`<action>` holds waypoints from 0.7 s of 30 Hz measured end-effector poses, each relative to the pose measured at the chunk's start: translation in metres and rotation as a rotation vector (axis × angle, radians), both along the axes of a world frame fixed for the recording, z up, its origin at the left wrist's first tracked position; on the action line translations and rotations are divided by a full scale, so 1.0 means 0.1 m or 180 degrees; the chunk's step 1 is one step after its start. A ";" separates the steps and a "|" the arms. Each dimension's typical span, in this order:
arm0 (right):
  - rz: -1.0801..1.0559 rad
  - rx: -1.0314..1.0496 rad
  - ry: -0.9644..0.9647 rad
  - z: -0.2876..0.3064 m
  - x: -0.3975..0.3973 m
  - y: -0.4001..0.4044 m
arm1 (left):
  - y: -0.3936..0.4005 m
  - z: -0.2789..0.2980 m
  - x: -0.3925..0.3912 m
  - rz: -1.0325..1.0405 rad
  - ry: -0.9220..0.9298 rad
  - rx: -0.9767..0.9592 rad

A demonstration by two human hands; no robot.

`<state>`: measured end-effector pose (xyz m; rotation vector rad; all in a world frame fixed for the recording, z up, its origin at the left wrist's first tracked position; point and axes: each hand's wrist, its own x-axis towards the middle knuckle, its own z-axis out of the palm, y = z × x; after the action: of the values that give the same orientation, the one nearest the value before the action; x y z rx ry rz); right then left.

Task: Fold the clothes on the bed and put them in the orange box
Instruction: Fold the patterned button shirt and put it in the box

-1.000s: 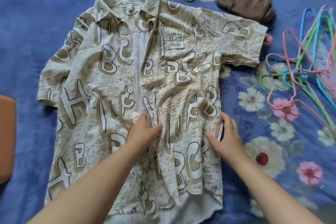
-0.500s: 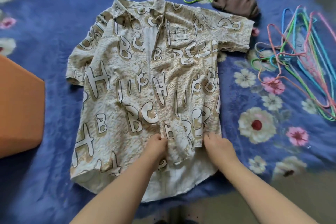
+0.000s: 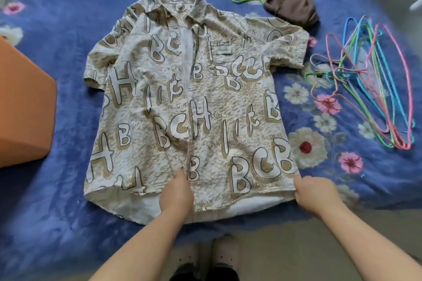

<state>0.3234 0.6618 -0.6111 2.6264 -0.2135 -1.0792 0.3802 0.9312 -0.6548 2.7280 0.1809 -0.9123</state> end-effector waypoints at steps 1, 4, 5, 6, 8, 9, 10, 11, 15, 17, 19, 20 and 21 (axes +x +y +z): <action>-0.0191 -0.0005 0.0014 -0.08 -0.02 -0.01 | 0.01 -0.02 -0.01 -0.0131 0.0087 0.0058; -0.0847 -0.0026 0.0256 -0.27 -0.06 0.01 | 0.04 -0.09 0.00 -0.0344 0.0385 0.0092; -0.1064 -0.0001 0.0365 -0.32 -0.06 0.03 | 0.04 -0.09 0.03 -0.0378 0.0497 0.0065; -0.1237 -0.0024 0.0454 -0.35 -0.04 0.06 | 0.04 -0.09 0.07 -0.0414 0.0594 0.0047; -0.1364 -0.0264 0.0383 -0.31 0.08 0.15 | 0.06 -0.06 0.16 -0.0518 0.0791 0.0043; -0.1311 -0.0410 0.0260 -0.27 0.16 0.21 | 0.07 -0.04 0.19 -0.0557 0.0928 0.0049; -0.1199 -0.0526 0.0133 -0.23 0.26 0.28 | 0.08 -0.02 0.24 -0.0585 0.1050 0.0055; -0.1040 -0.0592 0.0051 -0.19 0.37 0.36 | 0.09 0.00 0.27 -0.0606 0.1166 0.0061; -0.0336 -0.0298 0.0078 -0.05 0.75 0.75 | 0.22 0.16 0.39 -0.0846 0.1306 0.0212; -0.0010 0.0128 0.0103 0.06 0.89 0.96 | 0.31 0.29 0.49 -0.0813 0.1053 0.0256; 0.0117 0.0500 0.0095 0.16 1.05 1.16 | 0.46 0.42 0.66 -0.0689 0.0670 0.0366; 0.0115 0.0652 0.0081 0.19 1.11 1.26 | 0.55 0.47 0.76 -0.0604 0.0517 0.0417; 0.0121 0.0763 0.0050 0.21 1.21 1.37 | 0.64 0.51 0.86 -0.0470 0.0406 0.0443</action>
<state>0.4443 0.7984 -0.5896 2.8170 -0.0317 -1.1780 0.4666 0.9952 -0.6034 2.8422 0.0696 -1.1564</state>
